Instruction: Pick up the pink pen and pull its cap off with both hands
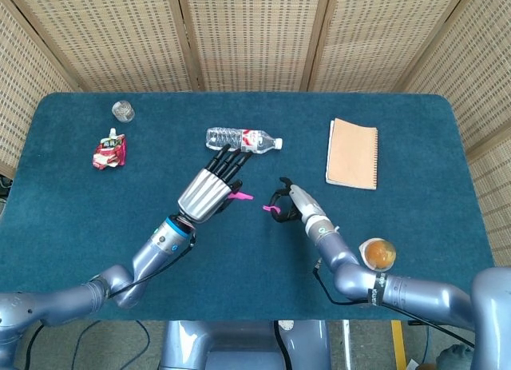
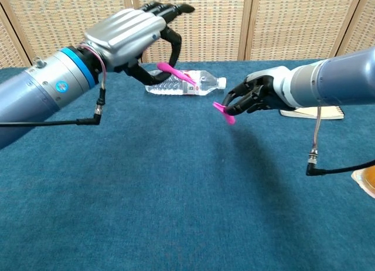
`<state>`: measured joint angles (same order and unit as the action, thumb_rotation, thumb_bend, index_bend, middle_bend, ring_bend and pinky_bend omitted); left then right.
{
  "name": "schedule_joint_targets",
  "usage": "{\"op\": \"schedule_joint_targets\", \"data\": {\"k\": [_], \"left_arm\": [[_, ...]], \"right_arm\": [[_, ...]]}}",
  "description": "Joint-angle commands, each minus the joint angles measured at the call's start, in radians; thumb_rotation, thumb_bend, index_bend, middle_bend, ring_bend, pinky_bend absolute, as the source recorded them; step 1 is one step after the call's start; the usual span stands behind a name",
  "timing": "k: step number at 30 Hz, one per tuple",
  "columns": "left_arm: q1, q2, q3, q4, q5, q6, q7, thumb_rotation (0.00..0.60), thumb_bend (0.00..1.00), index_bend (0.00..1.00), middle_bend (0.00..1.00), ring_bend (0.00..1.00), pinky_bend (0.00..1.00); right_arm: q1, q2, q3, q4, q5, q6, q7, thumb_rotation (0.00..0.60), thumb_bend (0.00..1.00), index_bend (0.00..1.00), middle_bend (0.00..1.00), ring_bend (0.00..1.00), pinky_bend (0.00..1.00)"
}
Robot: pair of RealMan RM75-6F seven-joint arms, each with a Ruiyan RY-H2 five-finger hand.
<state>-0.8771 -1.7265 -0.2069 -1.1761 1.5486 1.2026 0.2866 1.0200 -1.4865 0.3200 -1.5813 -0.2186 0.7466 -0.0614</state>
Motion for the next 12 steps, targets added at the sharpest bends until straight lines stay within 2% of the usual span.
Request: {"op": "schedule_joint_targets", "data": {"k": [1,12], "left_arm": [[0.009,0.022,-0.012,-0.018,-0.012,0.011,0.000,0.600,0.47,0.82,0.00,0.00,0.00],[0.056,0.130,-0.055,-0.056,-0.064,0.056,-0.037,0.600,0.47,0.82,0.00,0.00,0.00]], "right_arm": [[-0.007,0.010,-0.004,-0.007,-0.003,-0.001,0.002,0.600,0.64,0.67,0.04,0.00,0.00],[-0.037,0.068,-0.005,-0.041,-0.014,0.013,0.016,0.600,0.64,0.67,0.04,0.00,0.00]]}}
